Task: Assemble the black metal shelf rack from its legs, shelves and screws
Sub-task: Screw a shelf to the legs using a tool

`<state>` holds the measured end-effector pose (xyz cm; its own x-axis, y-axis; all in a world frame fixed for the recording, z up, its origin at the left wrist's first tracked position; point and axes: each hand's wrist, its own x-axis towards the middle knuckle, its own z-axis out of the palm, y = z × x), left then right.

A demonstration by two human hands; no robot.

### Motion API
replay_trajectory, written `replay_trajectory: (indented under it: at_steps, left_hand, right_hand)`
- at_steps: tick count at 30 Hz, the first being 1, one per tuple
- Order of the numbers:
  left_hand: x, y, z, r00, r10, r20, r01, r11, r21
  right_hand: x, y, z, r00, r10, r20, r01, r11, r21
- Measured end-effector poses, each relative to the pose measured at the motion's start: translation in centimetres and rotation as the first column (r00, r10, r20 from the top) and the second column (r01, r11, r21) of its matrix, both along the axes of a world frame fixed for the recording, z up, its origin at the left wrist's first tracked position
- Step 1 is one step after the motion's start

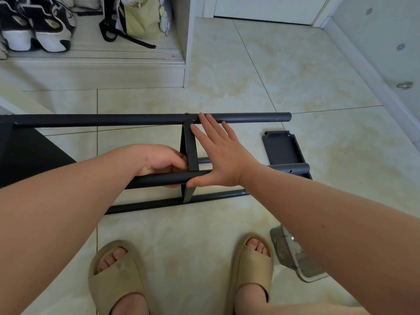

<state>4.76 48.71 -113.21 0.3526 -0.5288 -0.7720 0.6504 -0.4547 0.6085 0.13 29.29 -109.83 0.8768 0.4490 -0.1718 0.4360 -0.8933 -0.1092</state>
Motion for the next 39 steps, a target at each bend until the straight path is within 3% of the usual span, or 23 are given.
replay_trajectory:
  at_steps: [6,15,19,23,29,36,39]
  left_hand:
    - [0.0,0.1,0.1,0.998,-0.006,-0.07,0.006,1.0,0.007]
    - [-0.1,-0.1,0.3,0.992,-0.061,0.113,0.059,0.998,0.023]
    - [-0.1,0.1,0.2,0.999,-0.014,0.034,0.016,0.999,-0.039]
    - [0.0,-0.1,0.1,0.999,-0.045,-0.007,0.045,0.995,0.09]
    - [0.1,-0.2,-0.2,0.992,-0.054,0.115,0.051,0.998,0.03]
    - [-0.1,0.2,0.1,0.988,-0.02,0.152,0.022,1.0,-0.014]
    - [-0.9,-0.1,1.0,0.915,0.024,0.402,-0.085,0.987,0.134]
  right_hand:
    - [0.0,-0.1,-0.1,1.0,0.005,0.0,-0.005,1.0,0.005]
    - [0.1,0.0,0.0,1.0,0.003,-0.004,-0.003,1.0,0.001]
    - [0.0,0.0,-0.1,1.0,0.001,0.002,-0.001,1.0,0.008]
    - [0.0,-0.1,-0.1,1.0,0.004,0.004,-0.004,1.0,0.015]
    - [0.1,-0.1,-0.2,1.0,0.005,-0.001,-0.005,1.0,0.011]
    - [0.2,-0.2,-0.4,1.0,0.014,-0.012,-0.014,1.0,0.013]
    - [0.1,-0.1,-0.3,0.999,0.015,-0.029,-0.016,1.0,-0.017]
